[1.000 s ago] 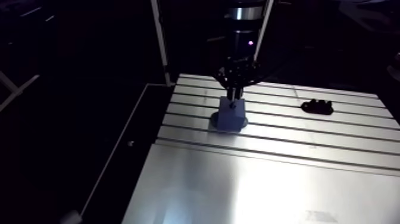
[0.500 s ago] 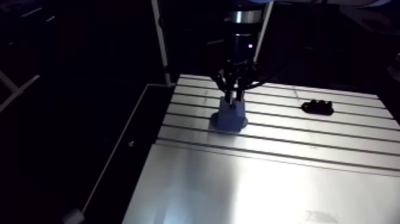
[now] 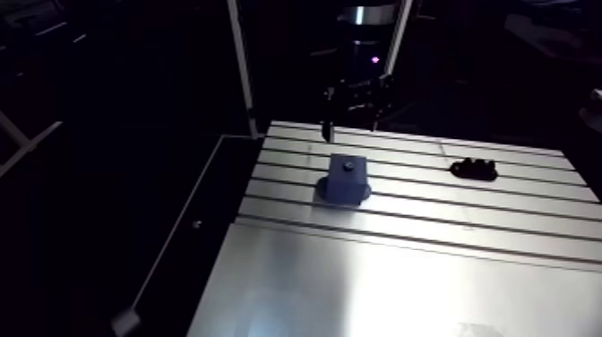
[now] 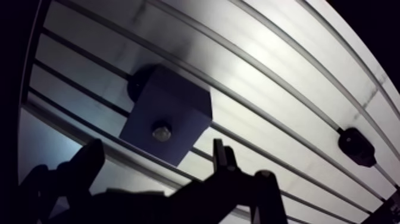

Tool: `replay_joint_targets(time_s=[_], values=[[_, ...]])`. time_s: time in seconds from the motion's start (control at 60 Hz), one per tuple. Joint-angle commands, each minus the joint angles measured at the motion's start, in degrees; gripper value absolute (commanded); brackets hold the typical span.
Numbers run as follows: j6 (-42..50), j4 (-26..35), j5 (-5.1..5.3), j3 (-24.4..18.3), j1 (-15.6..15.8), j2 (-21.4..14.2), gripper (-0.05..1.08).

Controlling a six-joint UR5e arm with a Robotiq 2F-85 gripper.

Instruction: Pick up the M10 bolt and insert it into the hex recess until seated.

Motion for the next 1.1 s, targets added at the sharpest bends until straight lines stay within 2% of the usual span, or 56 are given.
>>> replay_joint_targets(time_s=[0.017,0.317,0.433,0.633,0.717,0.733,0.883,0.917,1.1], values=[[0.1,0.1,0.47,-0.1,0.2,-0.7,0.01],[3.3,0.1,0.39,0.4,0.2,-0.6,0.01],[9.1,0.1,0.12,0.2,0.0,-0.6,0.01],[20.6,1.9,0.3,0.4,-0.1,-0.8,0.03],[23.8,1.6,0.12,1.0,-0.1,-0.6,0.1],[24.3,1.6,0.42,1.3,-0.1,-0.5,0.13],[24.7,1.3,0.55,2.2,-0.1,-0.6,0.26],[24.9,0.4,0.63,2.7,-0.1,-0.6,0.34],[24.3,-1.1,0.47,3.8,0.0,-0.6,0.42]])
